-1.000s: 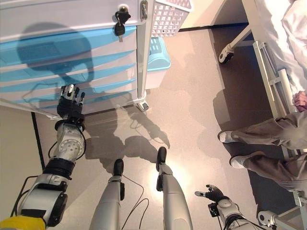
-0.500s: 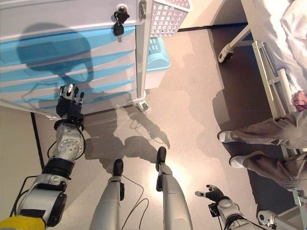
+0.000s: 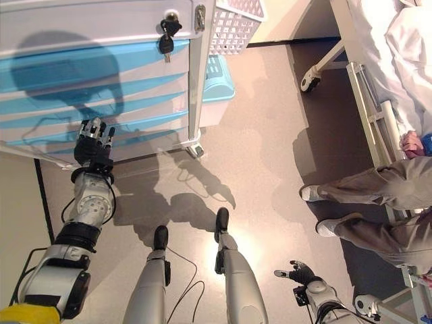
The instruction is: Open the drawer and pick up the medicine
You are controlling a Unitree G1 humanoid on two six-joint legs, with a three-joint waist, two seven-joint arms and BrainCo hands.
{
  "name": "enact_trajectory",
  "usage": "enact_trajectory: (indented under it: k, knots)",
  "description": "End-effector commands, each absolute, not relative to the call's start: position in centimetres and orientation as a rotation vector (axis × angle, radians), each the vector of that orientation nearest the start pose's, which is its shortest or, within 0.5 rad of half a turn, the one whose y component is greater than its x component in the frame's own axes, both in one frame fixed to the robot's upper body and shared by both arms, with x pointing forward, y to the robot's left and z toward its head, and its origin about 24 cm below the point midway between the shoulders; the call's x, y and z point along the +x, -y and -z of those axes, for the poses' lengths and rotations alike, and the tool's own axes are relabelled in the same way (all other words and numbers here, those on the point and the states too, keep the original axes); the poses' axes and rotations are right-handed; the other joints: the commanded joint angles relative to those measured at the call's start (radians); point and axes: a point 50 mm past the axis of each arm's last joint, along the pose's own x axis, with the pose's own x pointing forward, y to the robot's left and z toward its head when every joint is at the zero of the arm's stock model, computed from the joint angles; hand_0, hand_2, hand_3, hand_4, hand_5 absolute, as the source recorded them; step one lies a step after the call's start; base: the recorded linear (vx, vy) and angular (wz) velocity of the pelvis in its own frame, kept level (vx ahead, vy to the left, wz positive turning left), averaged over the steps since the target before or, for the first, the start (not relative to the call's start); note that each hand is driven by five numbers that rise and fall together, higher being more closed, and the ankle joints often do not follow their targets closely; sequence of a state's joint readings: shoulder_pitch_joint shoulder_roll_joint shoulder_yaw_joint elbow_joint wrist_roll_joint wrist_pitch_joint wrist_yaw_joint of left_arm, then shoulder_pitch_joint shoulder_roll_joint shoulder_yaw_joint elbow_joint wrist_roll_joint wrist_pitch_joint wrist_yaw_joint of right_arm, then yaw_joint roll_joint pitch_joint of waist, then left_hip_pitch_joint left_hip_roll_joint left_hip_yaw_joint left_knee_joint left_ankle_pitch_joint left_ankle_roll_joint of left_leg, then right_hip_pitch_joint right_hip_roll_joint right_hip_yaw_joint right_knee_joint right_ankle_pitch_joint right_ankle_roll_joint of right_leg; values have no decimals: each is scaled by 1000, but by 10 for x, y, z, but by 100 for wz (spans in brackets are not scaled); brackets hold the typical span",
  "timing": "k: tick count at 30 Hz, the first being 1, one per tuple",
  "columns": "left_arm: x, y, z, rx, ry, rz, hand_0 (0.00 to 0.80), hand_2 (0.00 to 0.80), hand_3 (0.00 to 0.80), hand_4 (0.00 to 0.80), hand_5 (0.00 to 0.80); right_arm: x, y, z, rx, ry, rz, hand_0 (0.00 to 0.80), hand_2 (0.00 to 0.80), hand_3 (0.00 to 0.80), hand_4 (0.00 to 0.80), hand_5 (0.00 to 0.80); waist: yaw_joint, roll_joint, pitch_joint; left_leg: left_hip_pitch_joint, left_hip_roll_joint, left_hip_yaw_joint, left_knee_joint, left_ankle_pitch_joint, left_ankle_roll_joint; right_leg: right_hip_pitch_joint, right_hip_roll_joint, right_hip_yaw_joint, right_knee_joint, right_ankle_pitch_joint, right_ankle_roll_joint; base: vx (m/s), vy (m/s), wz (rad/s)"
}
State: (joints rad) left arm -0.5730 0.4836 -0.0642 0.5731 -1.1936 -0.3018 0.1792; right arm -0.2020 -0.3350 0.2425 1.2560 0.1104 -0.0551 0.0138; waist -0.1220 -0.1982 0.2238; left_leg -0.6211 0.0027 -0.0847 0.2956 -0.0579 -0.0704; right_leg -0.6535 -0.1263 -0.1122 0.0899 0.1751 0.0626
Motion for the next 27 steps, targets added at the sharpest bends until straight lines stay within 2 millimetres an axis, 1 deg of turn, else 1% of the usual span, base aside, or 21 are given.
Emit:
enact_trajectory:
  k: [1, 12, 16, 21, 27]
  knots:
    - [340, -255, -308, -567, 919, -16, 800, 800, 800, 800, 800, 149, 279, 130, -428, -1070, 49, 0, 0, 0, 0, 0, -22, 44, -93, -25, -43, 3, -14, 22, 51, 81, 16, 15, 83, -104, 57, 0, 0, 0]
    - [338, -257, -311, -551, 930, -22, 800, 800, 800, 800, 800, 147, 281, 130, -429, -1079, 52, 0, 0, 0, 0, 0, -19, 54, -96, -35, -47, -4, -2, 15, 51, 64, 20, 15, 101, -113, 51, 0, 0, 0]
    - [337, -260, -312, -551, 936, -30, 800, 800, 800, 800, 800, 146, 284, 129, -433, -1081, 59, 0, 0, 0, 0, 0, -18, 52, -98, -36, -44, -7, -7, 19, 48, 62, 22, 11, 100, -111, 49, -8, -6, 0]
    - [338, -265, -306, -562, 928, -44, 800, 800, 800, 800, 800, 143, 285, 130, -435, -1091, 61, 0, 0, 0, 0, 0, -15, 47, -101, -35, -41, -11, -7, 21, 46, 64, 22, 6, 100, -109, 47, 0, 0, 0]
    - [338, -264, -307, -568, 932, -42, 800, 800, 800, 800, 800, 143, 285, 130, -441, -1091, 58, 0, 0, 0, 0, 0, -15, 41, -101, -33, -38, -11, -14, 25, 45, 68, 22, 6, 91, -103, 48, -5, -2, 0]
